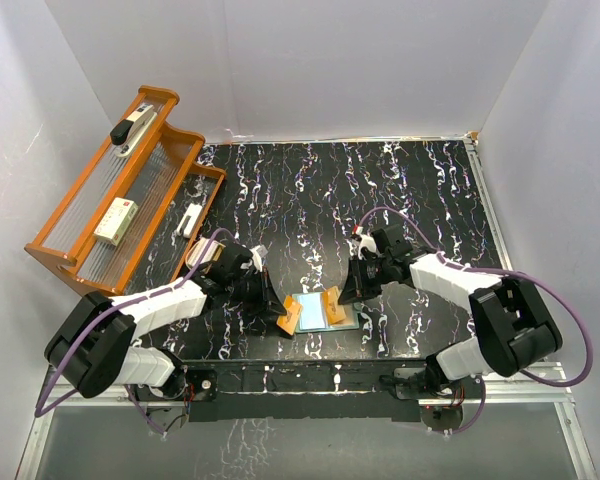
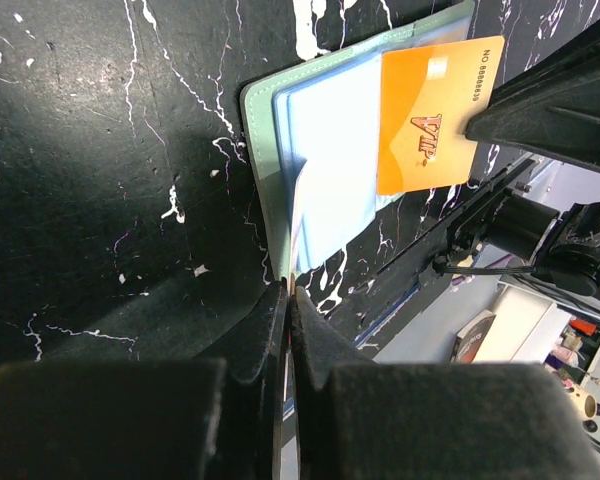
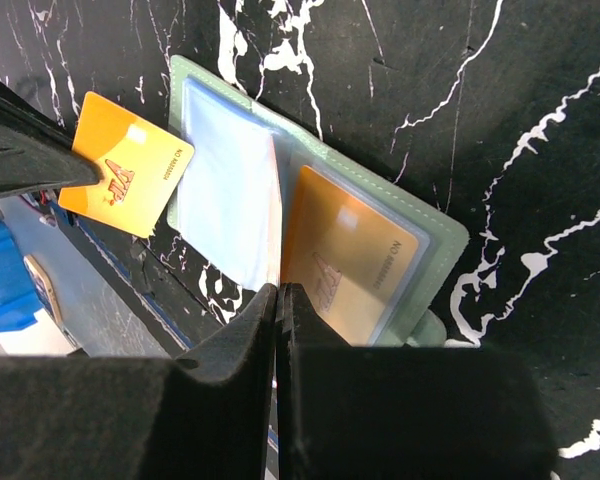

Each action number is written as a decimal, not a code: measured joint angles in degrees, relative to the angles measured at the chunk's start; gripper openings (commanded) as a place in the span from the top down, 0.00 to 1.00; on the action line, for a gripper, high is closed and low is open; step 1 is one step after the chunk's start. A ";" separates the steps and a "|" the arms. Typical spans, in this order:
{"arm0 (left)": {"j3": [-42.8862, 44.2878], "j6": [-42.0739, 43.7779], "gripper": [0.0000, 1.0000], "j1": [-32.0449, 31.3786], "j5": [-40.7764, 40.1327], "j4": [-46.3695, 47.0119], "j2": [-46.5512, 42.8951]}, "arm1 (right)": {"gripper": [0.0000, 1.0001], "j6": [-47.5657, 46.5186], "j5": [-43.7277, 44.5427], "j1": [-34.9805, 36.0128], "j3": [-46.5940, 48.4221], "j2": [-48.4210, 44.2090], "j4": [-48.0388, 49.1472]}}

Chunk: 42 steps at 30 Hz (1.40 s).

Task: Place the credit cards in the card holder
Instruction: Insert the credit card into the card holder.

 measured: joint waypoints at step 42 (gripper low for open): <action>1.01 1.05 1.00 -0.68 -3.67 -7.98 -5.46 | 1.00 4.09 -3.02 -0.59 -0.17 0.31 1.01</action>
